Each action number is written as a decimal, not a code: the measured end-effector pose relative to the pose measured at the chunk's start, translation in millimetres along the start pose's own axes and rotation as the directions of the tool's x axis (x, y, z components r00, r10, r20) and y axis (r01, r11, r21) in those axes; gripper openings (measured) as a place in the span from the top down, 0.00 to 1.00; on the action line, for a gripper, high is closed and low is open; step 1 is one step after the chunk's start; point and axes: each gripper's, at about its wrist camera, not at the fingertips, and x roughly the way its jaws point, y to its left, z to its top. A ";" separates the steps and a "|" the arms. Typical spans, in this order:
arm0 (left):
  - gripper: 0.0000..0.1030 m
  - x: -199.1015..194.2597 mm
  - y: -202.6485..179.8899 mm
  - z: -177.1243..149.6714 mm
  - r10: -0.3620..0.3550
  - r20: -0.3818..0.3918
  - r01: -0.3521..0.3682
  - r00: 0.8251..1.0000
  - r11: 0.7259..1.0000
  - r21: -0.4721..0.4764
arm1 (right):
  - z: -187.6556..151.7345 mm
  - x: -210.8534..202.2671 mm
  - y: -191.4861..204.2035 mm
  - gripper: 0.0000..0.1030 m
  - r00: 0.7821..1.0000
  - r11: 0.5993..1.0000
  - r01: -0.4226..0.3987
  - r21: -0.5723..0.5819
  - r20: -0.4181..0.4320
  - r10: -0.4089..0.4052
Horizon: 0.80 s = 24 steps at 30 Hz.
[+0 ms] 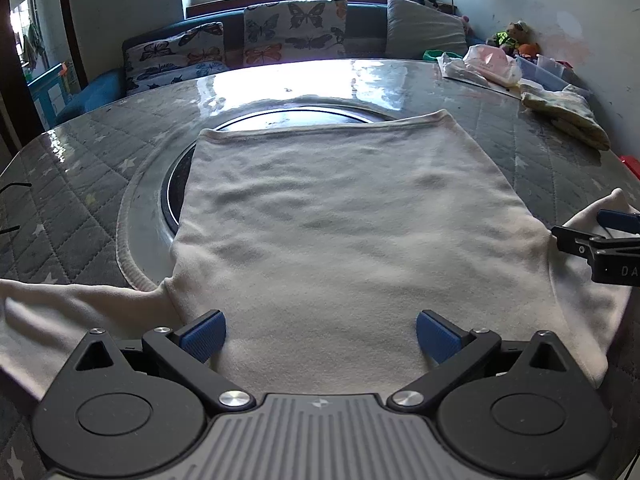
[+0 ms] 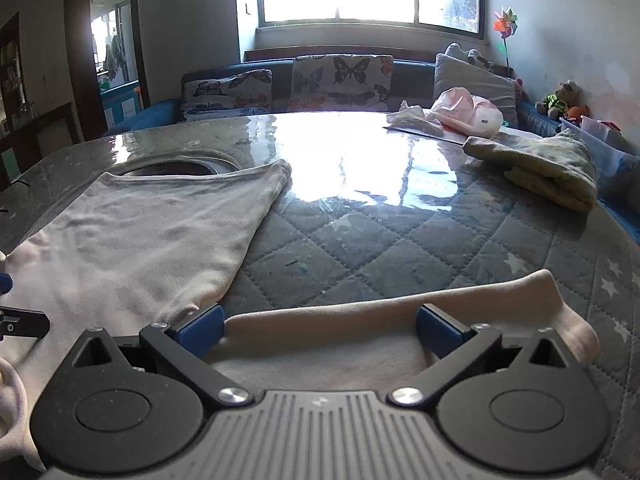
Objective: Fold clothes
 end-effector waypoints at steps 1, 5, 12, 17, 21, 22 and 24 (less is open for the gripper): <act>0.00 0.3 0.0 0.6 0.001 -0.003 -0.001 1.000 1.000 -0.004 | -0.1 0.3 0.1 0.00 1.000 1.000 0.001 -0.001 0.000 -0.001; 0.00 1.1 -0.6 2.3 0.008 -0.013 -0.008 1.000 1.000 -0.012 | 0.0 0.5 0.3 0.00 1.000 1.000 -0.001 0.001 0.001 0.001; 0.00 1.7 -0.8 2.4 0.010 -0.015 -0.010 1.000 1.000 -0.015 | -0.2 0.7 0.0 0.00 1.000 1.000 -0.001 0.001 0.001 0.001; 0.00 2.3 -1.0 2.3 0.014 -0.013 -0.015 1.000 1.000 -0.020 | -0.2 0.6 -0.2 0.00 1.000 1.000 -0.001 0.001 0.001 0.001; 0.00 2.6 -1.2 2.5 0.015 -0.013 -0.016 1.000 1.000 -0.020 | -0.3 0.6 -0.2 0.00 1.000 1.000 -0.001 0.002 0.001 0.001; 0.00 2.6 -1.2 2.6 0.016 -0.012 -0.016 1.000 1.000 -0.020 | -0.3 0.6 -0.1 0.00 1.000 1.000 -0.001 0.002 0.001 0.001; 0.00 3.0 -1.1 2.9 0.016 -0.014 -0.016 1.000 1.000 -0.022 | -0.3 0.5 -0.2 0.00 1.000 1.000 -0.002 0.002 0.001 0.002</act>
